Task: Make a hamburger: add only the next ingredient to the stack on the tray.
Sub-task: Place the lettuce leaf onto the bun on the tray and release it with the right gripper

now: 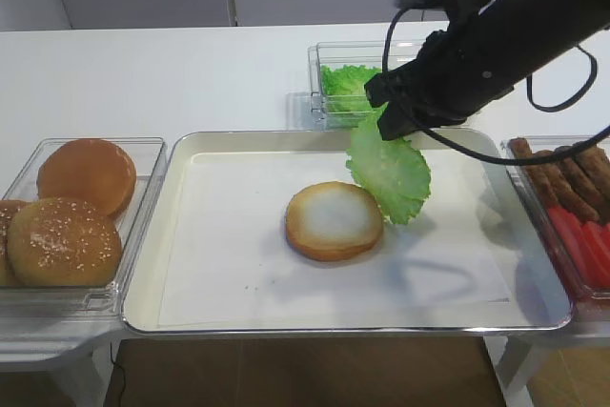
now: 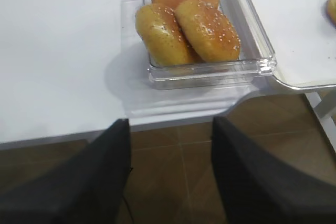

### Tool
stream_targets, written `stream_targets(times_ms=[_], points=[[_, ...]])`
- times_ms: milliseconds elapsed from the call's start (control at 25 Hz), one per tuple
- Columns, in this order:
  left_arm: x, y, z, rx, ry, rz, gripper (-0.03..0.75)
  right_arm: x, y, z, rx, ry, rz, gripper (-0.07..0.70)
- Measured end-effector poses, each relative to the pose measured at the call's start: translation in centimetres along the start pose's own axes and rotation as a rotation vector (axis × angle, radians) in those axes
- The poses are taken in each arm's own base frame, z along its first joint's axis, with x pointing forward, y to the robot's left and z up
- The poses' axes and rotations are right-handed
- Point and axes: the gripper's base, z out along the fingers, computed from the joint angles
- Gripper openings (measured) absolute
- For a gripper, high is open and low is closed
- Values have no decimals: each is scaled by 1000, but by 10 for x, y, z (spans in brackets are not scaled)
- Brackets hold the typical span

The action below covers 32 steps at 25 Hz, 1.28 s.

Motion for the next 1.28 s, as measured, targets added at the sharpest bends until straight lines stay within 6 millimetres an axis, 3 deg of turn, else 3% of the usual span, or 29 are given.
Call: stream_targets(times_ms=[1280], points=[[0, 0, 0, 0, 0, 0, 372, 5, 10, 19, -187, 73, 116, 16]])
